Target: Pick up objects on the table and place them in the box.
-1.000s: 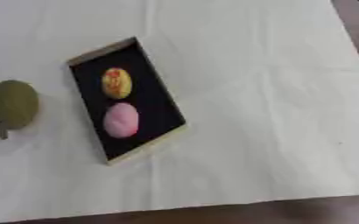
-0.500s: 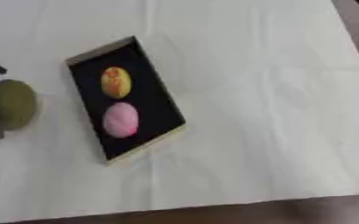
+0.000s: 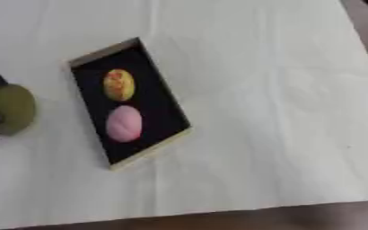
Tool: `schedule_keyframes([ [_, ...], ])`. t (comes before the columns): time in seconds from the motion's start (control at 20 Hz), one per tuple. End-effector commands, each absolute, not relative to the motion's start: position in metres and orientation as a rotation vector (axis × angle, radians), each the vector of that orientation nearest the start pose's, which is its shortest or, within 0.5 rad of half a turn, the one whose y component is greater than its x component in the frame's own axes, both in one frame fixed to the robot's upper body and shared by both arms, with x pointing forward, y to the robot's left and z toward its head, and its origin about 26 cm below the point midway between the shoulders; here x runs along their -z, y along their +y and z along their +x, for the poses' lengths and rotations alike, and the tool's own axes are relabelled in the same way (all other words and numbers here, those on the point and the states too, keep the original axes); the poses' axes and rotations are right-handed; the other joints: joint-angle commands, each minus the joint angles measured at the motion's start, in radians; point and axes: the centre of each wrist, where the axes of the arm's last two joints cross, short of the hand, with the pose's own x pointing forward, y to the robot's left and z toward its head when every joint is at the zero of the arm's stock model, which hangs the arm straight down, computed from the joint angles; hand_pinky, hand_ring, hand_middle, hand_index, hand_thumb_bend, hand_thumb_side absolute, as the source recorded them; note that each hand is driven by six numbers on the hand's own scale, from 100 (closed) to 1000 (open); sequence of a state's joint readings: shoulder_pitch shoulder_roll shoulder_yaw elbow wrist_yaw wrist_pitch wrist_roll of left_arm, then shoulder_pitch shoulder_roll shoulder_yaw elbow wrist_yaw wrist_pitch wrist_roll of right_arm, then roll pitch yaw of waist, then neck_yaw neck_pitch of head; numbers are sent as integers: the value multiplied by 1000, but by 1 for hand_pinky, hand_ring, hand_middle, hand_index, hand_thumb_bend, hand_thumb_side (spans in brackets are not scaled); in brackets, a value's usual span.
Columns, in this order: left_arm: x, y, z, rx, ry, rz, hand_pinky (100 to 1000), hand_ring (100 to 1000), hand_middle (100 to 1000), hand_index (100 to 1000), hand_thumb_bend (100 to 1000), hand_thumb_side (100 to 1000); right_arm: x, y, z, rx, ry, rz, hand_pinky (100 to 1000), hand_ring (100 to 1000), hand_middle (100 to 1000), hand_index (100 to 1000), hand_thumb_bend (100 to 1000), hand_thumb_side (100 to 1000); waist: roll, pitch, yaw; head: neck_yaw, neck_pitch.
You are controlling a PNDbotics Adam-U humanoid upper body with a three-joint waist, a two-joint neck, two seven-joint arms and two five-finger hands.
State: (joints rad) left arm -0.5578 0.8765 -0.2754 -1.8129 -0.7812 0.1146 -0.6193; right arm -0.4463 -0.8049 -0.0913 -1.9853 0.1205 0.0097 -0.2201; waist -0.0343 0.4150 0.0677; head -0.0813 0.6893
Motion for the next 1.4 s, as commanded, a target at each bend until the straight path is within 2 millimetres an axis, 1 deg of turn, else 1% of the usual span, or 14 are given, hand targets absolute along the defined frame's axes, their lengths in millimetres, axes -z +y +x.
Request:
schedule_keyframes([
  [0.05, -268, 286, 333, 1724, -1261, 1152, 612, 584, 576, 748, 187, 162, -318, -325, 287, 754, 3309, 1234, 888, 730, 670, 811, 100, 369, 3, -20, -2, 0, -8],
  [0.15, -268, 285, 332, 1727, -1274, 1152, 599, 569, 560, 739, 140, 139, -317, -325, 287, 754, 3311, 1236, 888, 730, 669, 811, 100, 371, 4, -20, -2, -1, -7],
  [0.2, -269, 285, 331, 1728, -1283, 1153, 588, 559, 549, 730, 100, 100, -317, -325, 287, 755, 3313, 1235, 890, 732, 670, 812, 100, 378, 5, -21, -2, -1, -7],
  [0.35, -274, 282, 327, 1734, -1312, 1155, 573, 540, 531, 713, 100, 100, -316, -326, 287, 755, 3319, 1228, 891, 732, 670, 813, 100, 386, 6, -22, -1, -1, -7],
  [0.5, -281, 278, 321, 1728, -1351, 1174, 542, 506, 492, 669, 100, 100, -314, -326, 287, 749, 3328, 1225, 892, 732, 669, 815, 100, 400, 7, -24, -1, -3, -7],
  [0.85, -301, 269, 301, 1698, -1483, 1255, 526, 491, 477, 655, 100, 100, -311, -329, 287, 736, 3338, 1234, 892, 731, 665, 816, 100, 415, 10, -25, 0, -8, -7],
  [1.0, -308, 269, 298, 1691, -1542, 1303, 524, 487, 473, 651, 100, 100, -311, -329, 287, 733, 3340, 1237, 893, 731, 665, 816, 100, 422, 12, -26, 3, -11, -7],
  [1.25, -323, 265, 297, 1674, -1700, 1376, 511, 483, 473, 648, 100, 100, -310, -330, 286, 736, 3337, 1245, 893, 732, 665, 816, 100, 415, 14, -30, 4, -18, -3],
  [1.4, -335, 255, 296, 1662, -1831, 1367, 504, 481, 473, 648, 100, 100, -310, -330, 286, 739, 3335, 1247, 893, 732, 664, 815, 100, 414, 15, -34, 7, -24, 2],
])
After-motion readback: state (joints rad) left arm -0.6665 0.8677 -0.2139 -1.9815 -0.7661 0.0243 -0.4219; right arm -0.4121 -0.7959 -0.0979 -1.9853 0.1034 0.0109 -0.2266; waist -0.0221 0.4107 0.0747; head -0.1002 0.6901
